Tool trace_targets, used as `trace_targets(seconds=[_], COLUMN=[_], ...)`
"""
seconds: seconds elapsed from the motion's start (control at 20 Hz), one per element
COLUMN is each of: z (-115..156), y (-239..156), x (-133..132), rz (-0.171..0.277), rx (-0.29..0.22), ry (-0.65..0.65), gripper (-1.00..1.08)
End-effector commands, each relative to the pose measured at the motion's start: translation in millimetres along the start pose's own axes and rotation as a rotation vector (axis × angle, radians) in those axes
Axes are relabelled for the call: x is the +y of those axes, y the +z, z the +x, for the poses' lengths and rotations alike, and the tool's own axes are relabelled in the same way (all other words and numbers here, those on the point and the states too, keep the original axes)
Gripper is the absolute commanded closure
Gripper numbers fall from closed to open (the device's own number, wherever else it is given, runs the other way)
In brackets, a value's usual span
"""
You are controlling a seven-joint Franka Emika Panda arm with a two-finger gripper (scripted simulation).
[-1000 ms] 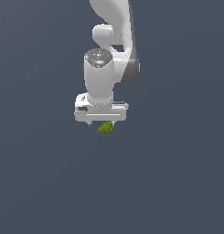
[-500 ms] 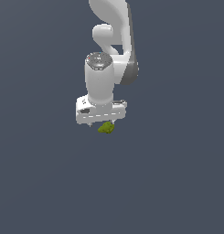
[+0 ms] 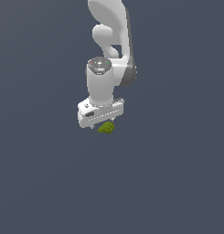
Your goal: Pick up the object and move it to a goal position.
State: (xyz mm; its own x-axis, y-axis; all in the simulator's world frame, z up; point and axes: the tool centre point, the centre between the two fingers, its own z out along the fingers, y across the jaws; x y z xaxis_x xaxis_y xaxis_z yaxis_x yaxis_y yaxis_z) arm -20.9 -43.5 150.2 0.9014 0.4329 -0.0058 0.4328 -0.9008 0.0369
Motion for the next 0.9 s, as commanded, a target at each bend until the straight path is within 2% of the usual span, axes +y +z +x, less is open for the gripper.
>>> trace_targets(seconds=[0.0, 0.85], z=[-3, -27], y=[5, 36], x=[-2, -21], rz=[0.002, 0.019], rx=[0.000, 0.006], ry=[-0.069, -0.529], gripper=[-0.92, -0.92])
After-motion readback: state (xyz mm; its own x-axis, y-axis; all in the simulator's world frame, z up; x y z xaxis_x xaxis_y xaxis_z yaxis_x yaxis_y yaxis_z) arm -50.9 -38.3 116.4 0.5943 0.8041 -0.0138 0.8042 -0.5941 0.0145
